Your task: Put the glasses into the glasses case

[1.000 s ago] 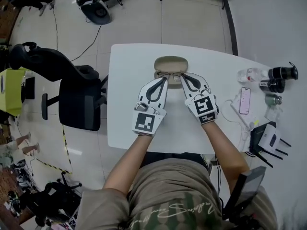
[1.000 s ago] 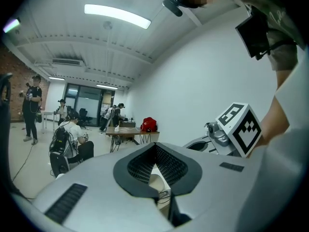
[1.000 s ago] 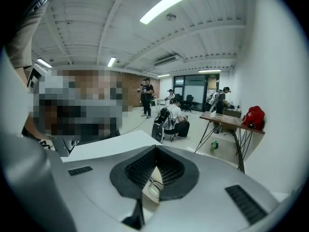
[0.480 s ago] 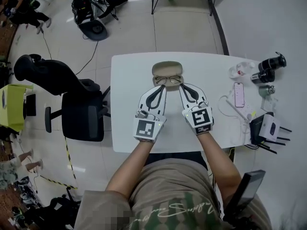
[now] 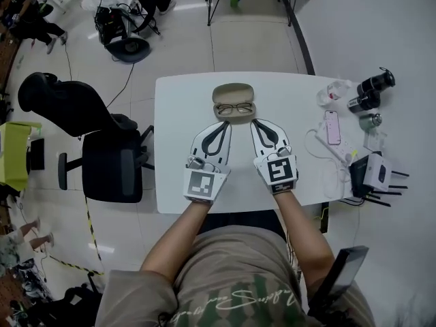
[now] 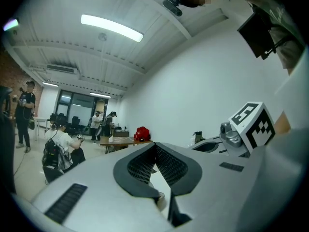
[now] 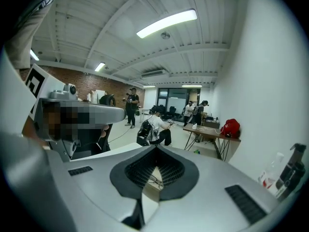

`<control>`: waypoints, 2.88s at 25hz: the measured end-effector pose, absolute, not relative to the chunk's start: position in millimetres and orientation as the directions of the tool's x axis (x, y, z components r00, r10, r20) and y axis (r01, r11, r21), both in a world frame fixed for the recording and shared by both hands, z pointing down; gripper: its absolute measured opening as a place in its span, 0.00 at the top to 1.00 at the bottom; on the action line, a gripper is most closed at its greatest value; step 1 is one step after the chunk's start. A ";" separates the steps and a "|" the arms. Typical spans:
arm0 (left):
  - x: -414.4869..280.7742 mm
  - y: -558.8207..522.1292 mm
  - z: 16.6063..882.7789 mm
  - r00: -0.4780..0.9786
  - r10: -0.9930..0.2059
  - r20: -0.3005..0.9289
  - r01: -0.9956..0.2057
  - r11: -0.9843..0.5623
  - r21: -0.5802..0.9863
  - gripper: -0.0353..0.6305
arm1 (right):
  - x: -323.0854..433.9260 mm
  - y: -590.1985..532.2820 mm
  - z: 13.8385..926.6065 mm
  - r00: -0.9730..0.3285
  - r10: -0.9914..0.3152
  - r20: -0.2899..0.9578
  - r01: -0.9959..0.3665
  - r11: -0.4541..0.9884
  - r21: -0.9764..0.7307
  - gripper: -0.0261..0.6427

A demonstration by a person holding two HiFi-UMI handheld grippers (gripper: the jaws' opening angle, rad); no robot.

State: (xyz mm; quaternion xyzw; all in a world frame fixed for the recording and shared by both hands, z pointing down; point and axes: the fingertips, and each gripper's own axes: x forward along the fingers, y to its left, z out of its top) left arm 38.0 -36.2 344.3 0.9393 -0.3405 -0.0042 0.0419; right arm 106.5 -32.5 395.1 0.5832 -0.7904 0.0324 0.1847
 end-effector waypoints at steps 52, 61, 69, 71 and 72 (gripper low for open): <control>43.9 109.0 286.9 0.642 -0.766 -0.041 -0.766 -0.643 0.000 0.94 | 98.1 112.3 316.5 -0.367 -0.913 0.177 -0.917 0.387 0.100 0.94; 60.8 172.9 292.8 0.635 -0.772 -0.035 -0.773 -0.634 -0.032 0.94 | 104.0 173.1 295.2 -0.411 -0.905 0.112 -0.877 0.425 0.225 0.94; 75.5 236.5 302.4 0.614 -0.789 -0.012 -0.789 -0.614 -0.013 0.94 | 125.7 237.2 296.9 -0.403 -0.911 0.091 -0.905 0.411 0.109 0.94; 80.9 252.5 296.8 0.613 -0.790 -0.023 -0.790 -0.613 -0.008 0.94 | 131.0 253.1 298.3 -0.401 -0.911 0.091 -0.907 0.409 0.100 0.94; 82.8 260.9 293.8 0.613 -0.789 -0.030 -0.790 -0.613 -0.003 0.94 | 133.5 261.4 298.0 -0.399 -0.912 0.091 -0.909 0.407 0.095 0.94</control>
